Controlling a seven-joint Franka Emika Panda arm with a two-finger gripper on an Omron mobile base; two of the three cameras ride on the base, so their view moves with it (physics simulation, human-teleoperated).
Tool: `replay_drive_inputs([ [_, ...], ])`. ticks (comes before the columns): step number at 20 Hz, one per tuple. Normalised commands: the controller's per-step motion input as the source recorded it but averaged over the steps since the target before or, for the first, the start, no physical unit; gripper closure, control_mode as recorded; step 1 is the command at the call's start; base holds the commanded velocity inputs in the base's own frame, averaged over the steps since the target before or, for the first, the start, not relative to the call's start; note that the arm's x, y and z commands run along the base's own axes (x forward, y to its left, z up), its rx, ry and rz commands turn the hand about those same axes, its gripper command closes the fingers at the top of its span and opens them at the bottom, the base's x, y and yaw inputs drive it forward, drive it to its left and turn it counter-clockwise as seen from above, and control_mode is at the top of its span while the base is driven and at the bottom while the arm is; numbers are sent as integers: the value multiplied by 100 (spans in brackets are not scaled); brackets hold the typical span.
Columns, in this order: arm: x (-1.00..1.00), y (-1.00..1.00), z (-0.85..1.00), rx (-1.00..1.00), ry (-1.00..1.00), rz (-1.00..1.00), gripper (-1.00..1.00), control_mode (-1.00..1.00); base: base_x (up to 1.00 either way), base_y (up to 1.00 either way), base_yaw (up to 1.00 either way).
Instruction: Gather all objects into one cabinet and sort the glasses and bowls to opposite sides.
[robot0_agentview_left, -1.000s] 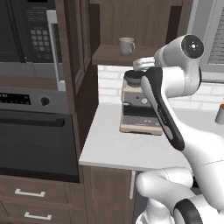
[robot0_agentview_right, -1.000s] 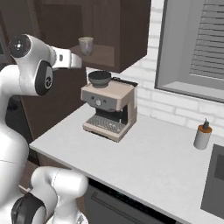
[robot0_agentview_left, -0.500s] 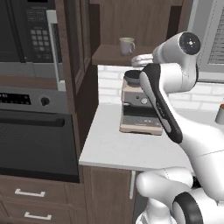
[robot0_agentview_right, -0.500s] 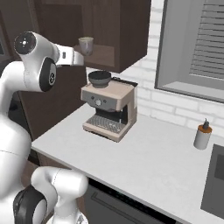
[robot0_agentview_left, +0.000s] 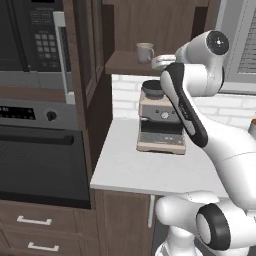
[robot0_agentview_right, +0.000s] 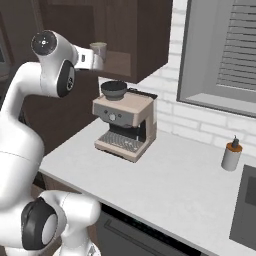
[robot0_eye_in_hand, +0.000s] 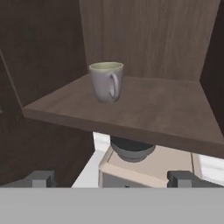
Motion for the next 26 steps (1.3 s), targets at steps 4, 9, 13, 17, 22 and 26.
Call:
replay_drive_inputs([
  [4, 41, -1, 0, 0, 0, 0, -100, -100, 0, 0, 0],
  [9, 36, 0, 0, 0, 0, 1, -100, -100, 0, 0, 0],
  [13, 29, 0, 0, 0, 0, 2, -100, -100, 0, 0, 0],
  [17, 21, 0, 0, 0, 0, 3, -100, -100, 0, 0, 0],
  [22, 16, 0, 0, 0, 0, 3, -100, -100, 0, 0, 0],
  [26, 24, 0, 0, 0, 0, 3, -100, -100, 0, 0, 0],
])
